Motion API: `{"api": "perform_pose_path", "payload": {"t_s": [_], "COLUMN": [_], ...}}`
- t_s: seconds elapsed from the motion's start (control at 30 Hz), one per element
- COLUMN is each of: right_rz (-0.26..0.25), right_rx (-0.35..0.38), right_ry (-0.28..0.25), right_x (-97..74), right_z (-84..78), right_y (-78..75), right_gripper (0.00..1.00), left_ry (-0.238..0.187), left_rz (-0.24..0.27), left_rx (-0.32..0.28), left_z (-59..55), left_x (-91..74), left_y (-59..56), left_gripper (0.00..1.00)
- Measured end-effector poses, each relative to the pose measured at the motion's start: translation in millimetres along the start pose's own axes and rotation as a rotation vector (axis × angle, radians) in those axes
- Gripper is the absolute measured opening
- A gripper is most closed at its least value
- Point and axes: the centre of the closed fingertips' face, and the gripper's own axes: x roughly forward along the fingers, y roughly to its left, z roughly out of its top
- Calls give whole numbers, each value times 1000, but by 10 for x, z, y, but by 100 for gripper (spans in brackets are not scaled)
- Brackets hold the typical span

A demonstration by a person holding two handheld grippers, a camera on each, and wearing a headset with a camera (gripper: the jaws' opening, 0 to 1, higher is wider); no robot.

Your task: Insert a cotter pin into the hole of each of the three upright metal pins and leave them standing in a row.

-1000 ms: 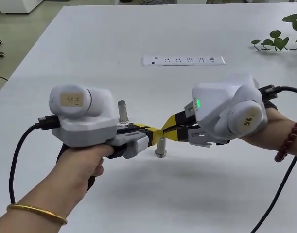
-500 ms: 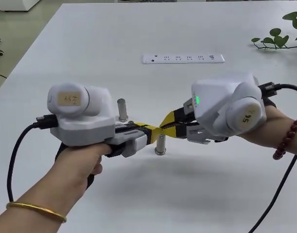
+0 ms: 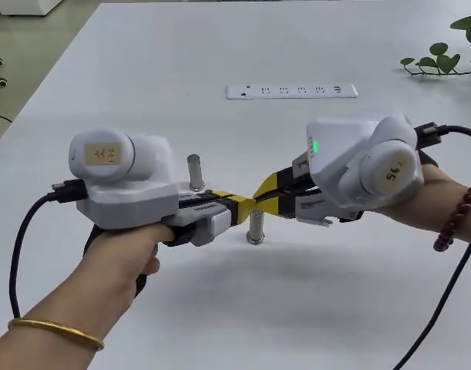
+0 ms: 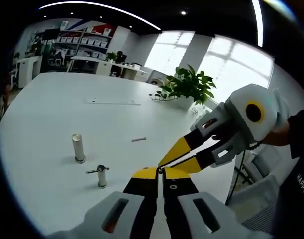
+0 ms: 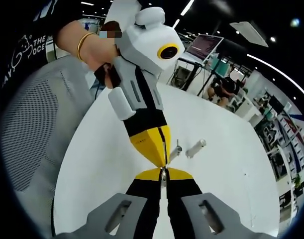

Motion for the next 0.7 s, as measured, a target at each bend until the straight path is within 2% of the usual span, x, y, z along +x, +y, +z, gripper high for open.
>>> {"api": "perform_pose_path", "payload": {"t_s": [0.13, 0.37, 0.5, 0.57, 0.7], "right_rz": [12, 39, 62, 98, 132], "right_rx": [115, 378, 464, 504, 558], "right_ry": [-15, -101, -136, -153, -170], "right_x": [-2, -32, -41, -57, -69], "right_z": [-34, -55, -73, -52, -50], "right_y": [16, -19, -43, 7, 80], "right_gripper": [2, 5, 7, 8, 9], "left_ry": [0, 3, -7, -5, -13], "left_rz": [4, -4, -27, -40, -82], "left_rx": [5, 25, 41, 60, 107], "left_z": [-14, -70, -82, -96, -109], "left_x": [-20, -81, -122, -136, -168], "left_y": [29, 91, 89, 88, 45], "left_gripper": [0, 0, 0, 0, 0]}}
